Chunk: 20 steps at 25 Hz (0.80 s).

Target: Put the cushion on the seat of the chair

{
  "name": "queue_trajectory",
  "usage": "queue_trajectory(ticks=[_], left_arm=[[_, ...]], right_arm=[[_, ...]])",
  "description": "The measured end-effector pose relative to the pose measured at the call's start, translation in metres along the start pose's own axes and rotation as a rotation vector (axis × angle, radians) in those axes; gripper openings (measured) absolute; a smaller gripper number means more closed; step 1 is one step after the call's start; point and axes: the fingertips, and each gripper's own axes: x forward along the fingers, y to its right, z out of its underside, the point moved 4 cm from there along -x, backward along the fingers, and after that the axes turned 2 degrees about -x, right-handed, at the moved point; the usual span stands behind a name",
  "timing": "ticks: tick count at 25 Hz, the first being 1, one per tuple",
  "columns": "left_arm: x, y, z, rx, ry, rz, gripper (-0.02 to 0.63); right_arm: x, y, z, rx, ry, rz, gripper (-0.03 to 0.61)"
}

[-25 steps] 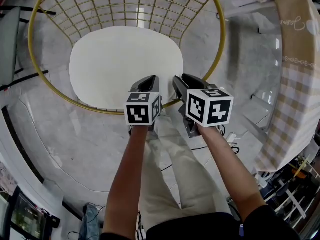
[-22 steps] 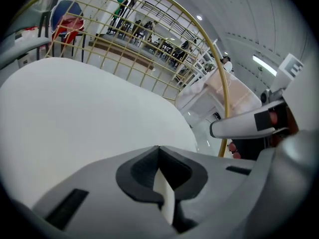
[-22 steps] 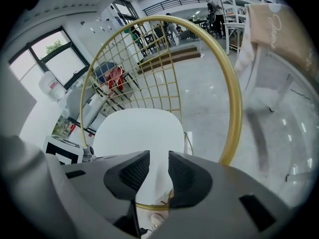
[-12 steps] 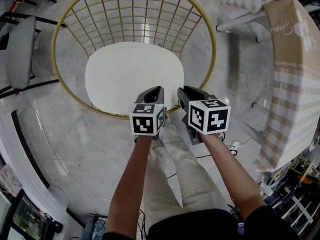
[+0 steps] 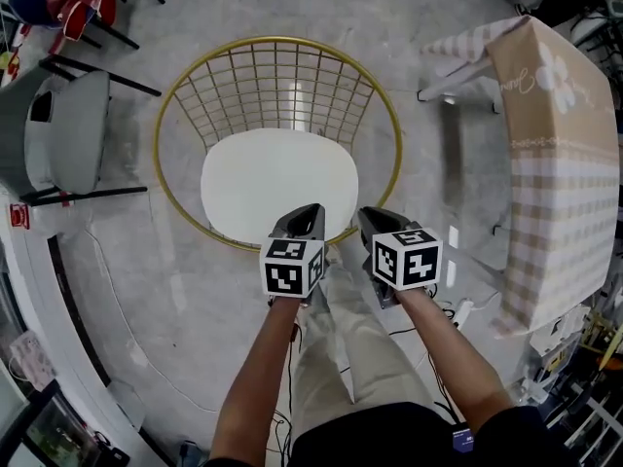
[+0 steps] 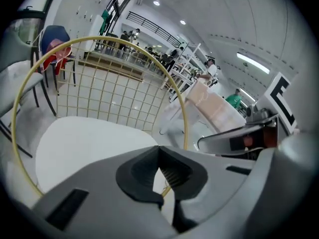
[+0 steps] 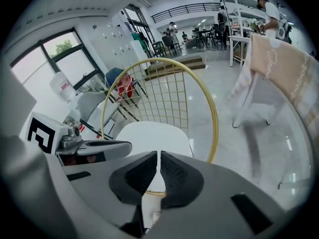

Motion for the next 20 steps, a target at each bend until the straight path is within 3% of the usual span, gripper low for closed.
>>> queue_trajectory(ticks=[11, 20], left_arm=[[-0.097, 0.043, -0.023, 0.003, 0.106, -0.004, 0.005], [-0.183, 0.084, -0.036, 0.092, 0.145, -0.006, 0.005]], right_arm=[[-0.071, -0.04, -0.01, -0.033, 0.054, -0.046, 0.025], [-0.138, -0.08, -0.011, -0.086, 0.081, -0.089, 0.025]])
